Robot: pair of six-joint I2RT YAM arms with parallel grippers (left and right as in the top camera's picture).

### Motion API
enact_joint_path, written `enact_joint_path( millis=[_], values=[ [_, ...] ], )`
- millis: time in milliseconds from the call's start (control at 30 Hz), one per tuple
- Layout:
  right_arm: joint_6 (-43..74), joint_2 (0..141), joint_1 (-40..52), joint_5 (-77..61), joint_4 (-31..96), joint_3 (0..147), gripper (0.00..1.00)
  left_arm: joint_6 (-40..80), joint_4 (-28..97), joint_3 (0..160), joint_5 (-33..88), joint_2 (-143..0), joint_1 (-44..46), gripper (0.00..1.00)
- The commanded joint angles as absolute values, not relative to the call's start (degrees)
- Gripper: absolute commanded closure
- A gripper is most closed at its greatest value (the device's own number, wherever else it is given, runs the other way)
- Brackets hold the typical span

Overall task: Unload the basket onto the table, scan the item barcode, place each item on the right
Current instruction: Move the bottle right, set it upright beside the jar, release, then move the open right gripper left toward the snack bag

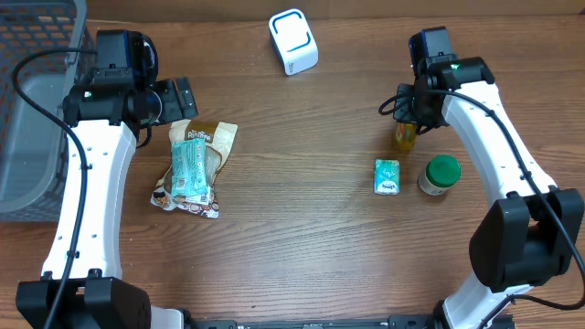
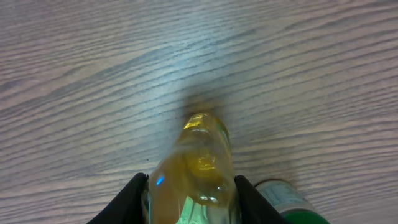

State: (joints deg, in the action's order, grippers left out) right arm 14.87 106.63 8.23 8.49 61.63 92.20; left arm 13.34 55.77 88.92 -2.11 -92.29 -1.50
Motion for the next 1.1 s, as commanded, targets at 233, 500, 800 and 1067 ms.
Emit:
enact_joint_path(
  millis=[233, 500, 800, 1067],
  values=[
    [15.46, 106.32, 7.94, 9.61, 59.7, 88.9, 0.66, 13.72, 55.77, 90.13, -1.87, -92.47, -1.06, 0.01],
    [15.44, 106.32, 7.97, 9.58, 60.25, 88.9, 0.06, 13.72, 55.77, 90.13, -1.87, -92.47, -1.06, 0.01],
    [15.2, 105.91, 7.97, 12.51, 61.76, 93.23, 0.01, 13.72, 55.77, 90.13, -1.87, -92.47, -1.06, 0.0],
    [15.0, 105.43, 8.97, -1.08, 65.67, 105.84, 0.04, 13.72, 55.77, 90.13, -1.87, -92.47, -1.06, 0.01]
  ],
)
